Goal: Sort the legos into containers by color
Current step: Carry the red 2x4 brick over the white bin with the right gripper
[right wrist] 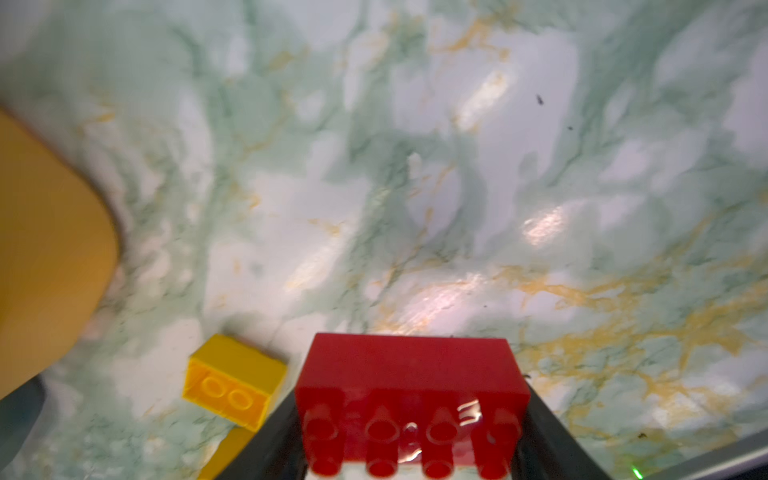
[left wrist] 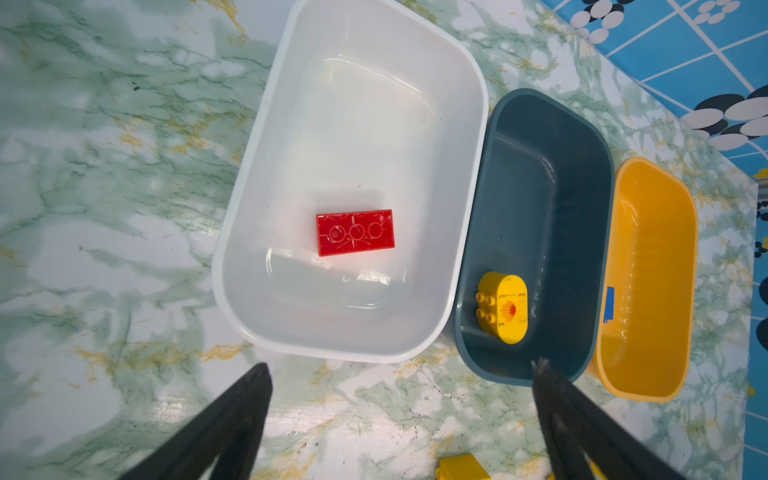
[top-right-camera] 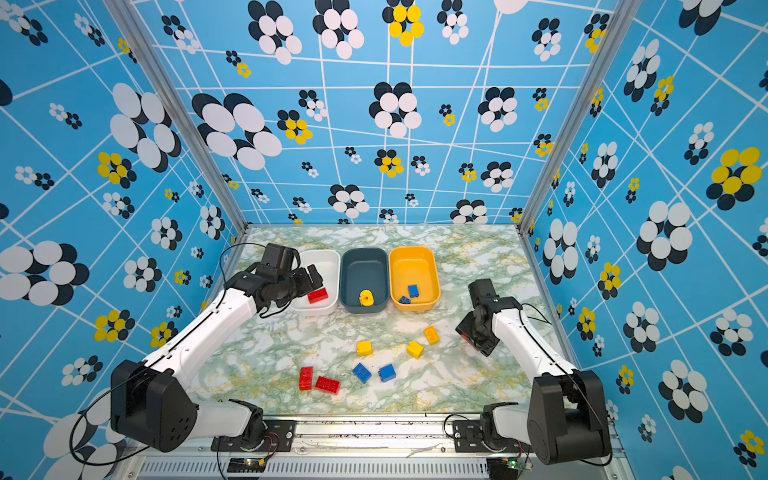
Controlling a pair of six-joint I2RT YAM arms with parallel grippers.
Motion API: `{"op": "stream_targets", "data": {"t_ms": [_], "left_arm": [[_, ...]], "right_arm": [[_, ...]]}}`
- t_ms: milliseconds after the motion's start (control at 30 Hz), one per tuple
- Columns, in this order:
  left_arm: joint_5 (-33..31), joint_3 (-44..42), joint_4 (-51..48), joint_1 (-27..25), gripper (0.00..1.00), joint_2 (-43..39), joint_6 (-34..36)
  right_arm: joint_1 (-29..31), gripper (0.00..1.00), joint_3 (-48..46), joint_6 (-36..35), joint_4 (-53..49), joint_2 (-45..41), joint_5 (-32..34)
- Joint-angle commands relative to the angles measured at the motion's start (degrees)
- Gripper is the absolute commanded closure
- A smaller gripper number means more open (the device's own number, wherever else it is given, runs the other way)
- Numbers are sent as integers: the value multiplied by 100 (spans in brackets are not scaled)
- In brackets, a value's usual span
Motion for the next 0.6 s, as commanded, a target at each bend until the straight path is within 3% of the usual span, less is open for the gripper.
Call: {"op": "stream_targets", "data": {"t_ms": [0,267,567], "left_arm": [[-23,-275,-168,65,1,-289,-66],[186,-999,-127,366,1,-953,-69],[848,-1902,-39,911,1,-1704,23]], "right_arm": [[456,48,458,-58,-343,107,63],[1695,47,1796,-94,-214,948,107],[2929,47,3529,-341,-19,2395,-146]]}}
